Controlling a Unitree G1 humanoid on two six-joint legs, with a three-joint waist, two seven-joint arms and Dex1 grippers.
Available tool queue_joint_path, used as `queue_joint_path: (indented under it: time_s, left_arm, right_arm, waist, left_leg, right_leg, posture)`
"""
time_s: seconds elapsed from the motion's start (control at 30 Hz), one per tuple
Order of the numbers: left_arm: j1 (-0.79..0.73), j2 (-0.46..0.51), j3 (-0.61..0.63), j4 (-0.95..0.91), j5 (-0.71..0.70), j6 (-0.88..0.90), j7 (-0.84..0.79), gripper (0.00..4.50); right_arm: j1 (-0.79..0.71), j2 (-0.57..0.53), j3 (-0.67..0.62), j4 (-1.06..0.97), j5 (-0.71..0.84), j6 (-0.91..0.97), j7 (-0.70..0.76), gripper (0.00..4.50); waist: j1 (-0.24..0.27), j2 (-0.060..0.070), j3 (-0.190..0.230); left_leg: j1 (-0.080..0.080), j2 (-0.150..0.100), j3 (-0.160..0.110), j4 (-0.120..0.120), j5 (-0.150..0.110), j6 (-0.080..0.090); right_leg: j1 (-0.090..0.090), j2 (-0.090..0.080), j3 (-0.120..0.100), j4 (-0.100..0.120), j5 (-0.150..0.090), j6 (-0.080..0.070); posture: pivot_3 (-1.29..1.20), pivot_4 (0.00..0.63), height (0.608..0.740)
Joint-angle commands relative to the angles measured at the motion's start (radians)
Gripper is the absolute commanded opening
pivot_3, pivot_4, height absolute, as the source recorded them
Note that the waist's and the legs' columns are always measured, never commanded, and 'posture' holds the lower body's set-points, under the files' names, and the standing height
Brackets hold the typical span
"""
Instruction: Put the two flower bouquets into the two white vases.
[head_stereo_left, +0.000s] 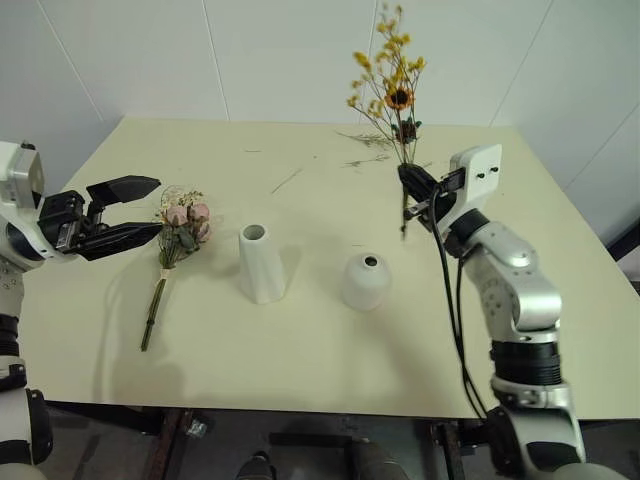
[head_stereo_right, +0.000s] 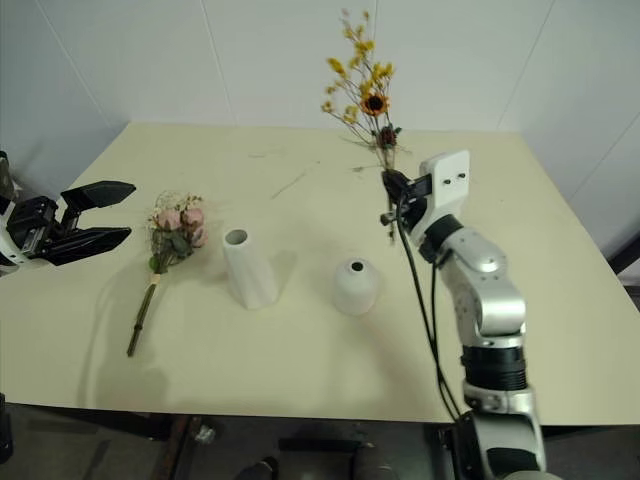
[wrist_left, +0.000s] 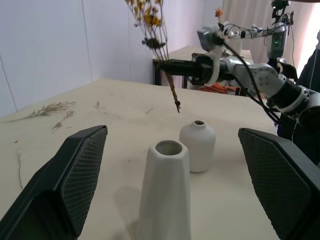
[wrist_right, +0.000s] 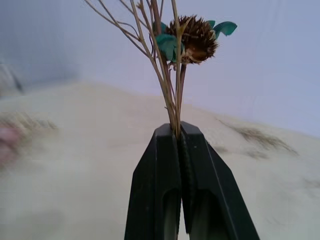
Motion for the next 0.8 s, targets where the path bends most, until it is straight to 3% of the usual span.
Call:
queue_joint_path:
  time_s: [0.03,0.47,0.8]
  left_arm:
    - [-0.029,0.009,-0.001,0.005,-0.003,-0.015,-0.112,4.50]
    - [-0.037,0.014,-0.014,0.020,-0.007,-0.023,-0.112,4.50]
    - [-0.039,0.015,-0.016,0.021,-0.011,-0.021,-0.112,4.50]
  right_arm:
    - [-0.005,0.016,0.001,-0.095,0.043,-0.033,0.000,0.02]
    - [0.098,-0.031,0.073,-0.273,0.201,0.064,0.117,0.02]
    - [0.123,-0.057,0.062,-0.222,0.160,0.019,0.107,0.02]
  waist:
    - [-0.001,0.000,0.000]
    - [0.001,0.000,0.000]
    - [0.001,0.000,0.000]
  left_leg:
    - [0.000,0.000,0.000,0.000,0.000,0.000]
    - [0.001,0.000,0.000,0.000,0.000,0.000]
    - [0.001,0.000,0.000,0.001,0.000,0.000]
  right_leg:
    - [0.000,0.000,0.000,0.001,0.000,0.000]
    - [0.000,0.000,0.000,0.002,-0.001,-0.002]
    - [0.000,0.000,0.000,0.002,-0.001,-0.002]
  posture:
    - [0.00,0.150,0.740]
    - [0.00,0.150,0.740]
    - [0.00,0.150,0.740]
